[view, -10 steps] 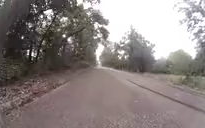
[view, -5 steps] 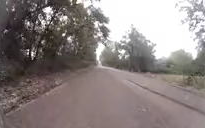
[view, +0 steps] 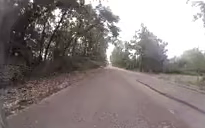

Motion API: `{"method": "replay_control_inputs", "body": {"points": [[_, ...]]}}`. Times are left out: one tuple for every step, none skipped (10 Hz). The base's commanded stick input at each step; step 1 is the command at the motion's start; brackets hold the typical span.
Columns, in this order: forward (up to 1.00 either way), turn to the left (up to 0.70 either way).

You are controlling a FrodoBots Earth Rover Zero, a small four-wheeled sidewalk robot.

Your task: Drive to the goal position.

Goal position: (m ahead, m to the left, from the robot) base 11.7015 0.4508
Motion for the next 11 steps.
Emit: {"method": "replay_control_inputs", "body": {"points": [[0.7, 0.0], [0.7, 0.0], [0.7, 0.0], [0.7, 0.0], [0.7, 0.0], [0.7, 0.0], [0.7, 0.0], [0.7, 0.0], [0.7, 0.0], [0.7, 0.0], [0.7, 0.0]]}}
